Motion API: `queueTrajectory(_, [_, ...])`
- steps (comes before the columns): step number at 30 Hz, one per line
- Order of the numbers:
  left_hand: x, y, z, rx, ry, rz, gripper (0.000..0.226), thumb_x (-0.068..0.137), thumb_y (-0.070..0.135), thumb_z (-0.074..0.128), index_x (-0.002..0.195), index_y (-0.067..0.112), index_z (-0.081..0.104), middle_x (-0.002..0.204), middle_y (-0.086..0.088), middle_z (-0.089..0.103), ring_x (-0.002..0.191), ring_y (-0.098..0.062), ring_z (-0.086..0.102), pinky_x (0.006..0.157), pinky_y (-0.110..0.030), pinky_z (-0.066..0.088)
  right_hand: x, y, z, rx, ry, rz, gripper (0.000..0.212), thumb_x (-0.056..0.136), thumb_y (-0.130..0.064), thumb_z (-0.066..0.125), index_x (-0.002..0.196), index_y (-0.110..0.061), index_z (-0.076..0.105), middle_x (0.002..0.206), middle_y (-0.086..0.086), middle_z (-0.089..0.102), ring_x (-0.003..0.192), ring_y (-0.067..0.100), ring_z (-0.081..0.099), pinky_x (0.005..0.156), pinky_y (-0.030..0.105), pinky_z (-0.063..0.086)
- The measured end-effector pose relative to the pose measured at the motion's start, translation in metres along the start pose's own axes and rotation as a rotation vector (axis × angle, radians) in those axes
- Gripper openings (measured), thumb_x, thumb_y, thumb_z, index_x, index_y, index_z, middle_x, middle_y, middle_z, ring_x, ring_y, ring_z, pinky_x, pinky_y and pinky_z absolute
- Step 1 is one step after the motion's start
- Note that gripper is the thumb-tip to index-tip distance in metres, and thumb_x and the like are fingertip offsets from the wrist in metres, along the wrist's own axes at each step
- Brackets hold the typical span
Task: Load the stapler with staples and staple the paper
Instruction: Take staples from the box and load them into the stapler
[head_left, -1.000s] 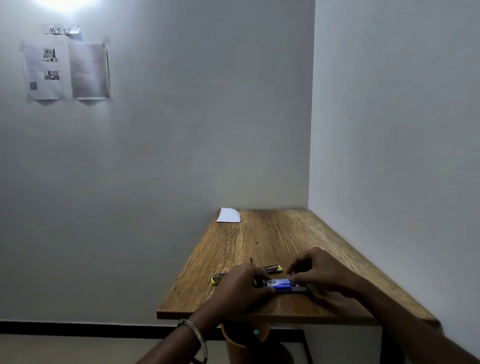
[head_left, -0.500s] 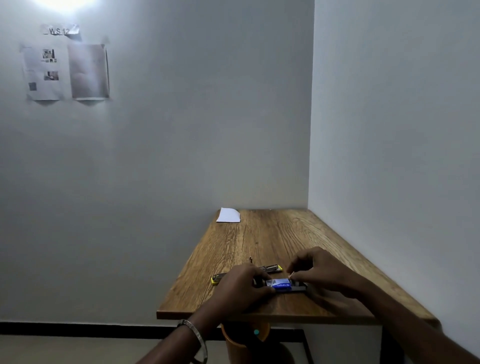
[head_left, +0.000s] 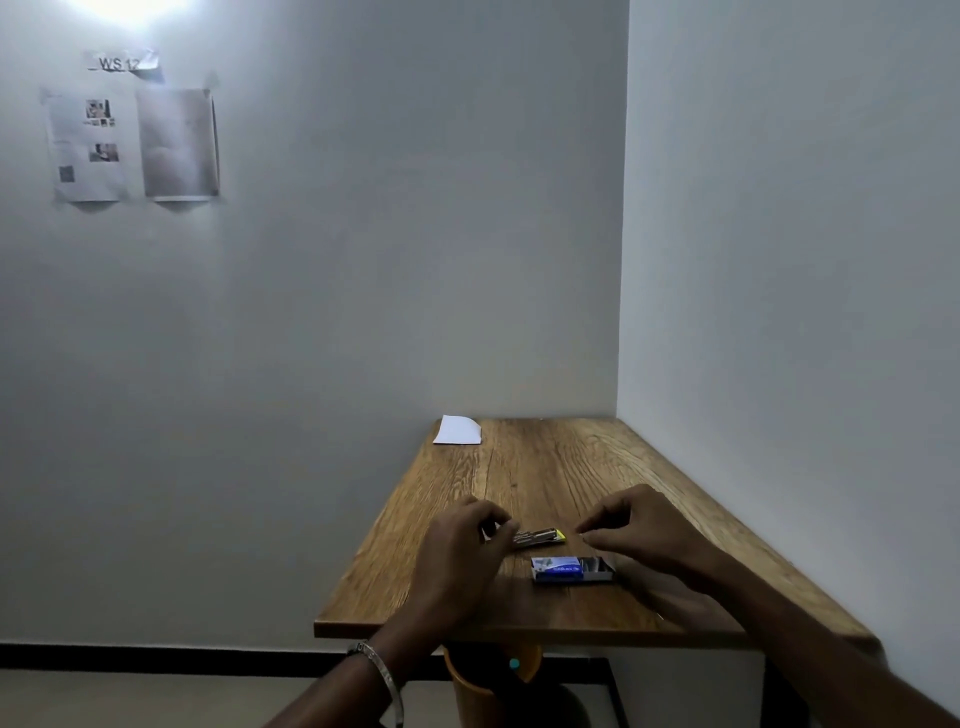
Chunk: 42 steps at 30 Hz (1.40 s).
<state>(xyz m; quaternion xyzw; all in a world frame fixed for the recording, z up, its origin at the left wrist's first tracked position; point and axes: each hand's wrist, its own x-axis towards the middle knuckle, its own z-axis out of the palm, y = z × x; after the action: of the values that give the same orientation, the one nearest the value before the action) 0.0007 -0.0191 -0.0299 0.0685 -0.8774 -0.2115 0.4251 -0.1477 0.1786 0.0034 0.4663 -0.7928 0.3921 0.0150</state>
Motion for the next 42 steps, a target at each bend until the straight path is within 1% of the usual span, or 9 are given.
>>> queueTrajectory(3, [0.002, -0.006, -0.005, 0.097, 0.064, -0.034, 0.006, 0.088, 0.035, 0.068, 0.091, 0.031, 0.068, 0.089, 0.020, 0.056, 0.076, 0.002, 0.054, 0.061, -0.009, 0.039, 0.003, -0.002, 0.000, 0.005, 0.045, -0.001, 0.016, 0.079, -0.017, 0.081, 0.078, -0.033, 0.077, 0.075, -0.015, 0.076, 0.076, -0.001, 0.071, 0.061, 0.010, 0.052])
queueTrajectory(5, [0.003, -0.014, -0.007, 0.188, 0.047, -0.028, 0.012, 0.088, 0.041, 0.066, 0.097, 0.033, 0.067, 0.095, 0.020, 0.057, 0.082, 0.000, 0.052, 0.067, -0.013, 0.042, 0.006, -0.003, 0.000, 0.016, 0.061, 0.000, 0.013, 0.080, -0.017, 0.081, 0.080, -0.030, 0.078, 0.077, -0.013, 0.076, 0.076, -0.002, 0.071, 0.062, 0.010, 0.053])
queueTrajectory(9, [0.004, -0.029, -0.010, 0.249, -0.099, -0.066, 0.031, 0.087, 0.051, 0.063, 0.112, 0.034, 0.067, 0.111, 0.017, 0.060, 0.099, -0.002, 0.052, 0.084, -0.025, 0.049, 0.018, -0.007, 0.003, 0.029, 0.044, -0.011, 0.013, 0.085, -0.016, 0.077, 0.097, -0.022, 0.078, 0.093, -0.012, 0.077, 0.081, -0.002, 0.071, 0.065, 0.009, 0.054])
queueTrajectory(12, [0.006, -0.032, -0.008, 0.281, -0.204, -0.076, 0.037, 0.087, 0.054, 0.062, 0.117, 0.034, 0.065, 0.113, 0.016, 0.060, 0.102, -0.003, 0.052, 0.088, -0.030, 0.048, 0.031, -0.011, 0.011, -0.038, 0.028, -0.019, 0.022, 0.088, -0.014, 0.074, 0.110, -0.013, 0.075, 0.106, -0.005, 0.075, 0.085, -0.004, 0.068, 0.070, 0.009, 0.053])
queueTrajectory(18, [0.007, -0.034, -0.006, 0.256, -0.307, -0.069, 0.029, 0.088, 0.048, 0.064, 0.112, 0.033, 0.067, 0.107, 0.014, 0.062, 0.093, -0.001, 0.051, 0.079, -0.022, 0.048, 0.051, -0.019, 0.032, -0.151, -0.072, -0.041, 0.015, 0.087, -0.012, 0.074, 0.101, -0.017, 0.076, 0.102, -0.006, 0.075, 0.080, -0.010, 0.062, 0.070, 0.009, 0.047])
queueTrajectory(27, [0.007, -0.031, -0.009, 0.226, -0.314, -0.092, 0.027, 0.088, 0.046, 0.064, 0.111, 0.032, 0.067, 0.107, 0.013, 0.062, 0.098, -0.005, 0.054, 0.090, -0.036, 0.050, 0.060, -0.015, 0.042, -0.136, -0.181, 0.021, 0.011, 0.086, -0.013, 0.075, 0.091, -0.023, 0.076, 0.088, -0.013, 0.072, 0.083, 0.000, 0.070, 0.072, 0.017, 0.057])
queueTrajectory(31, [0.006, -0.028, -0.009, 0.219, -0.301, -0.066, 0.025, 0.089, 0.043, 0.064, 0.110, 0.031, 0.068, 0.106, 0.013, 0.063, 0.094, -0.002, 0.053, 0.085, -0.029, 0.052, 0.061, -0.015, 0.039, -0.083, -0.206, 0.021, 0.012, 0.084, -0.012, 0.077, 0.090, -0.023, 0.077, 0.087, -0.011, 0.075, 0.081, -0.001, 0.072, 0.069, 0.014, 0.057])
queueTrajectory(36, [0.006, -0.026, -0.010, 0.205, -0.303, -0.063, 0.023, 0.090, 0.041, 0.064, 0.110, 0.030, 0.069, 0.107, 0.012, 0.063, 0.094, -0.002, 0.053, 0.081, -0.023, 0.051, 0.061, -0.016, 0.040, -0.048, -0.248, 0.003, 0.012, 0.083, -0.013, 0.078, 0.091, -0.022, 0.078, 0.088, -0.011, 0.076, 0.083, 0.000, 0.073, 0.073, 0.018, 0.058])
queueTrajectory(42, [0.006, -0.024, -0.012, 0.180, -0.301, -0.068, 0.023, 0.090, 0.040, 0.064, 0.109, 0.028, 0.070, 0.106, 0.011, 0.063, 0.094, -0.004, 0.055, 0.081, -0.025, 0.052, 0.060, -0.011, 0.040, 0.001, -0.270, 0.008, 0.009, 0.083, -0.012, 0.078, 0.090, -0.018, 0.078, 0.089, -0.005, 0.077, 0.083, 0.003, 0.073, 0.075, 0.020, 0.059])
